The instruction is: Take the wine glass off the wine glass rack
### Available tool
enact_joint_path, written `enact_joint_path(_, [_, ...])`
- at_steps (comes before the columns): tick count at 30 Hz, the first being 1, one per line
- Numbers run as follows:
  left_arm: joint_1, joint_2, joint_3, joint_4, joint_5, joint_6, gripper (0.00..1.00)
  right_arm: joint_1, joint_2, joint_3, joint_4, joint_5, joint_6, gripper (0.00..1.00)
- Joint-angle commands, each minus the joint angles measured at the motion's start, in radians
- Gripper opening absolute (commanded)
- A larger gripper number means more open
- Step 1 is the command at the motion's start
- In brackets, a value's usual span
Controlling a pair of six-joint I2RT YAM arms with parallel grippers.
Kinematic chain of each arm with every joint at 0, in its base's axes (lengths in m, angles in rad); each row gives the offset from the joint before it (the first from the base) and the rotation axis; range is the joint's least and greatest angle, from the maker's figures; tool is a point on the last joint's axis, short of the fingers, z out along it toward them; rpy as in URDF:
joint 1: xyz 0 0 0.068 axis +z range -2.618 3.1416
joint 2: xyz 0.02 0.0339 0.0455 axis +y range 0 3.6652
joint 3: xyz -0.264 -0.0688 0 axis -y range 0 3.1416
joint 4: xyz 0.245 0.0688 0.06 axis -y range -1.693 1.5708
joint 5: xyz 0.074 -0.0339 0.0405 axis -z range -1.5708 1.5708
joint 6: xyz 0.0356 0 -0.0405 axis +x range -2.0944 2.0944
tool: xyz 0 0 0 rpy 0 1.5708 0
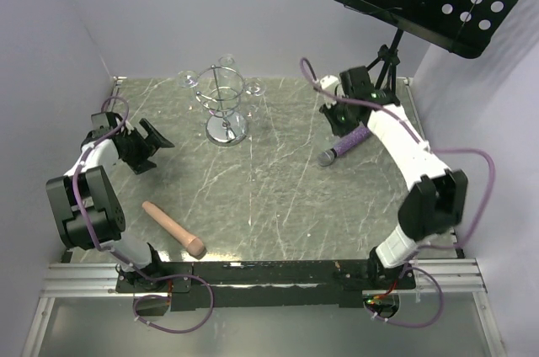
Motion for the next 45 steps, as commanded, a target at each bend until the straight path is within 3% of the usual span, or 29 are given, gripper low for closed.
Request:
enact_joint_path(1, [0.003,0.017,0.047,-0.018,-0.045,0.035,1.00,-0.013,0.126,0.180,-0.075,0.084,0.077,0.00])
enact_joint_path(22, [0.003,-0.072,-0.034,0.019,-0.028,0.035,1.00,-0.039,0.386,0.345,-0.067,0.107,0.100,0.00])
enact_joint_path(42, [0.003,-0.086,-0.049,0.031,-0.025,0.035,1.00,-0.041,0.490,0.390,-0.067,0.116,0.098,0.00])
enact_joint_path(45, [0.003,-0.087,-0.049,0.032,-0.022,0.035,1.00,-0.039,0.498,0.396,-0.065,0.119,0.098,0.04])
